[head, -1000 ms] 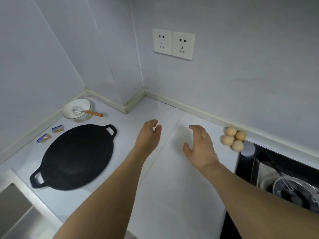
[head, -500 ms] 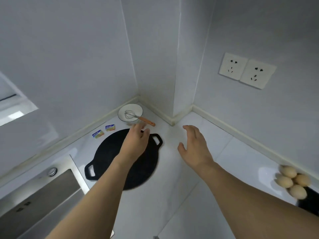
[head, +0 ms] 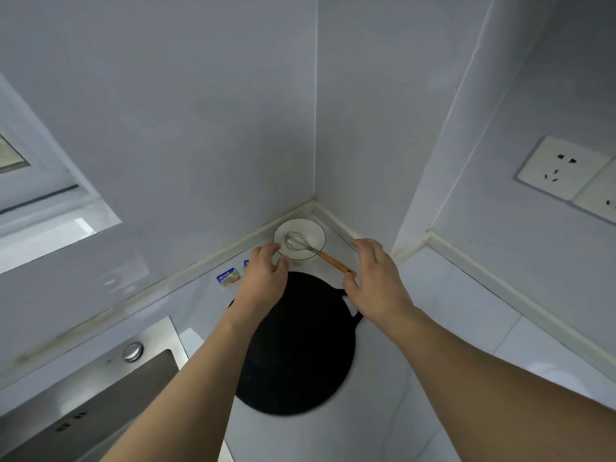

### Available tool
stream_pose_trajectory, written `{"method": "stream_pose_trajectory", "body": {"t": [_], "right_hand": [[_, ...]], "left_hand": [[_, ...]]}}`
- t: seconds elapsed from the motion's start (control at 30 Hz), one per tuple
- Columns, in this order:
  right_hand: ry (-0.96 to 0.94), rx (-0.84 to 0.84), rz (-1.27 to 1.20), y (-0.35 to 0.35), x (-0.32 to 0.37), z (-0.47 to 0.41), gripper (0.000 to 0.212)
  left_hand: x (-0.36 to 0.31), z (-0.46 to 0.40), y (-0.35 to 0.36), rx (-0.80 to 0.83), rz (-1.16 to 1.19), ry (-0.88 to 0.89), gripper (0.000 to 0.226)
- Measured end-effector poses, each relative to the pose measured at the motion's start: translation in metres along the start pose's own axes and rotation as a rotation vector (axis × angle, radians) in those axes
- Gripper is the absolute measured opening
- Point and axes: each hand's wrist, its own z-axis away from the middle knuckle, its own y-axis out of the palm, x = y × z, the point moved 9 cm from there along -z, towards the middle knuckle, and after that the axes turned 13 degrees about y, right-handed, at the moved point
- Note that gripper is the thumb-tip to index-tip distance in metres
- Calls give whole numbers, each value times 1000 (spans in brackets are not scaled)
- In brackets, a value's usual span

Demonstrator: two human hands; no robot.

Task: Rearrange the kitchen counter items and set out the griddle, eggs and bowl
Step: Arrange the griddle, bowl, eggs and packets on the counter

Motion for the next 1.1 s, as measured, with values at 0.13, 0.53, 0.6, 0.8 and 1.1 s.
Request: {"method": "stream_pose_trajectory", "body": {"t": [0.13, 0.53, 0.6, 0.8, 1.1], "right_hand": [[-1, 26, 19, 18, 12, -22, 55], [114, 241, 217, 84, 4, -77, 54], [162, 266, 184, 91, 2, -88, 52], [218, 267, 122, 96, 2, -128, 49], [-28, 165, 73, 115, 62, -140, 45]], "left_hand": [[25, -16, -3, -25, 19, -77, 43], [104, -72, 43, -51, 380, -448, 55], [107, -78, 53, -57, 450, -507, 55], [122, -92, 66, -55, 493, -522, 54], [141, -83, 10, -78, 24, -347, 36]]}}
